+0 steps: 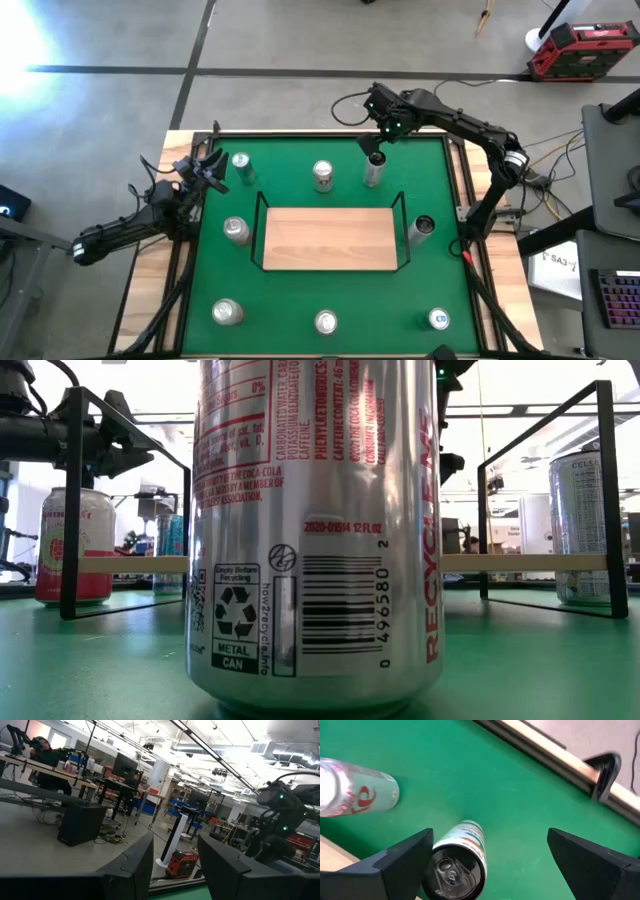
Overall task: Place canned beverage on shelf
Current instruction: Put the top white-yellow soda can on the shelf
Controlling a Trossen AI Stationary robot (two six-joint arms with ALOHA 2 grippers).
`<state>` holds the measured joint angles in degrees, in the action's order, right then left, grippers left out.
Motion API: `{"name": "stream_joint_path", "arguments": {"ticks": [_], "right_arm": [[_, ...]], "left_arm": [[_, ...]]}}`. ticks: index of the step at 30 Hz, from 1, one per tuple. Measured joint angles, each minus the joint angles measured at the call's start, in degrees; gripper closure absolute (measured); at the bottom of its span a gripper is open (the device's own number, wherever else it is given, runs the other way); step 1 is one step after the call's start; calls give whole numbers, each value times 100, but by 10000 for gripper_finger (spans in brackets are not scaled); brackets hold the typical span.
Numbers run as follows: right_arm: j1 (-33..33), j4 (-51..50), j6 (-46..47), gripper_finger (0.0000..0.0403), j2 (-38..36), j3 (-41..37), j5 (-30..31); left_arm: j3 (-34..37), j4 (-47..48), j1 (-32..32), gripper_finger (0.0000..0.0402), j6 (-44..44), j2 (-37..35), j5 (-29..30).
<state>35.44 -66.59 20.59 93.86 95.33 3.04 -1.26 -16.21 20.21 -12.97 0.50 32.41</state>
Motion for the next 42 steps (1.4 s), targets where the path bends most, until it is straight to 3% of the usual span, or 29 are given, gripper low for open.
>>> {"name": "stream_joint_path", "arguments": {"ticks": [23,33,42], "right_arm": [[-240,-790,-698,21,505,132,-783],[-151,-830,-541,21,352,126,-399],[-188,-1109,-481,21,342,737,-401]], "left_arm": [[0,2,0,264,0,-1,1],[-2,0,0,264,0,1,-1],[-2,0,0,264,0,-1,-1]]}}
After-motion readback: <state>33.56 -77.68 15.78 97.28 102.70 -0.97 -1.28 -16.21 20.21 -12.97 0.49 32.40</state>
